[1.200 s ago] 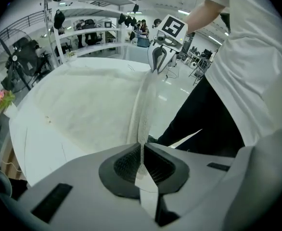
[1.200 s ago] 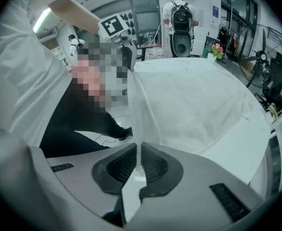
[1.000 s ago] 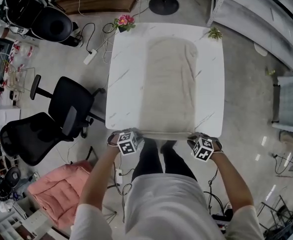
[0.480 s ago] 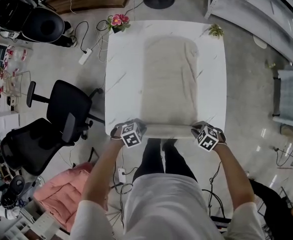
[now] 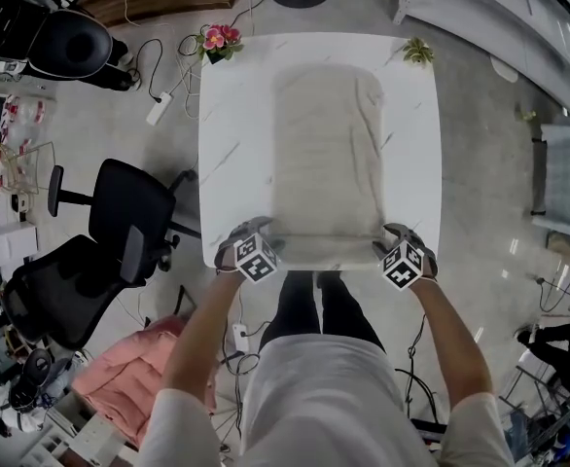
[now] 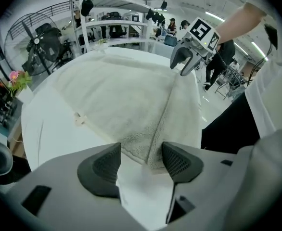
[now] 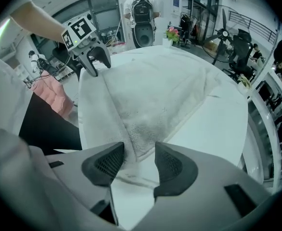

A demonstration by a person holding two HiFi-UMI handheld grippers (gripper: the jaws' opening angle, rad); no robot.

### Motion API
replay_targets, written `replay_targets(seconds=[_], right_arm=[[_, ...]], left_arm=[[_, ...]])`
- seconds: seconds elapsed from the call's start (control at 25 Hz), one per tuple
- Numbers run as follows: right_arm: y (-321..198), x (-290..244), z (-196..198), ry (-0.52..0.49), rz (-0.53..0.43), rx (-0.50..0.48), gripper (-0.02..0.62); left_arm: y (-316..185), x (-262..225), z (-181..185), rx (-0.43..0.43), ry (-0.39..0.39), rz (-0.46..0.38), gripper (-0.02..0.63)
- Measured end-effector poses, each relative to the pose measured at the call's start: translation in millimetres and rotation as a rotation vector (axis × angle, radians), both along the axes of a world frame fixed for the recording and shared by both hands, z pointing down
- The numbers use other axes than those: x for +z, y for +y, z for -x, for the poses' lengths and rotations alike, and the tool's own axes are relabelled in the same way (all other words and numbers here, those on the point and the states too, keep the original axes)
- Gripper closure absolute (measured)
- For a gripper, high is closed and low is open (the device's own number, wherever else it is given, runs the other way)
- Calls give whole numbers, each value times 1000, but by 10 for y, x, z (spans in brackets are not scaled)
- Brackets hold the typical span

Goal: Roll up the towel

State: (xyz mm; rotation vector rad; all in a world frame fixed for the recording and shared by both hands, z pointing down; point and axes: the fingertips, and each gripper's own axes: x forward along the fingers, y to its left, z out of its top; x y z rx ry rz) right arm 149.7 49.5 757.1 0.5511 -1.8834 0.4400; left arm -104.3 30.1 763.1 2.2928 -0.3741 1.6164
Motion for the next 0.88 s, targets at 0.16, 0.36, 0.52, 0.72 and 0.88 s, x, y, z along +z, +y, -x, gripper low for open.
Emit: replay_targets(seconds=[0.16,0.36,0.52,0.72,0.88], right_arm=[[-63,-263,4,-62,-60,14,379],[9,-614,50,-173,-108,-17,396],[363,-612,220,-214,-30,-142,407],[678,-379,269,-153,-13,-271,419],[665,-179,220,-102,-31,-298,403]], left_arm=[[0,-183,25,-29,55,-2,319],[72,-522,-12,-37,143,-65,321],[393,-570,-168,40,197,-42,354],[735,-322,-248,150,155,-75,422],[770,-108,-194,152,109,-93,379]])
